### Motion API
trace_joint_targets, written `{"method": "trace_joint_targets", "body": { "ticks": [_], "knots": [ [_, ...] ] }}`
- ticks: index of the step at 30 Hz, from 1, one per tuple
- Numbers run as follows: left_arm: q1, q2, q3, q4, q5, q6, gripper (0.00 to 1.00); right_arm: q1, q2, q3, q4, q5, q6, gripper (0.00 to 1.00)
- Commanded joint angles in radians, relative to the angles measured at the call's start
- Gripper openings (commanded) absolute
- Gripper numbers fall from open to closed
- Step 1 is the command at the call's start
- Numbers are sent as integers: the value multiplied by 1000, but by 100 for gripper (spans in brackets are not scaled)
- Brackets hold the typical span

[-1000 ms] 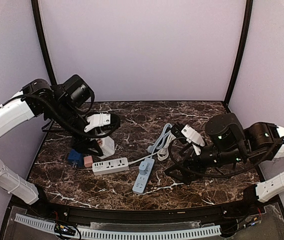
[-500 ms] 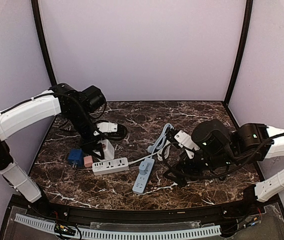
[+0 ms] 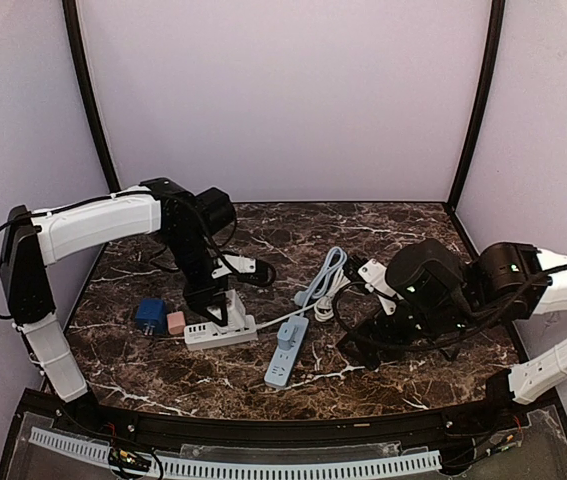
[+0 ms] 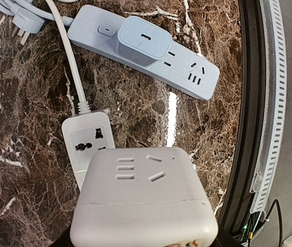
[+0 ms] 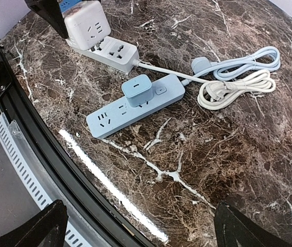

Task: Insert the plug

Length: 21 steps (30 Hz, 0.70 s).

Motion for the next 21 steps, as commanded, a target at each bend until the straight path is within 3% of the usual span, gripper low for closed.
{"method": "trace_joint_targets", "body": {
  "ticks": [1, 7, 21],
  "knots": [
    [5, 28, 31, -22, 17, -12, 1, 9, 9, 28, -27, 14, 23, 99],
    [7, 70, 70, -3, -61, -44, 1, 9, 11, 16, -25, 12, 40, 99],
    [7, 149, 107, -10, -79, -74, 1, 8, 13, 4, -36, 9, 70, 98]
  ]
}}
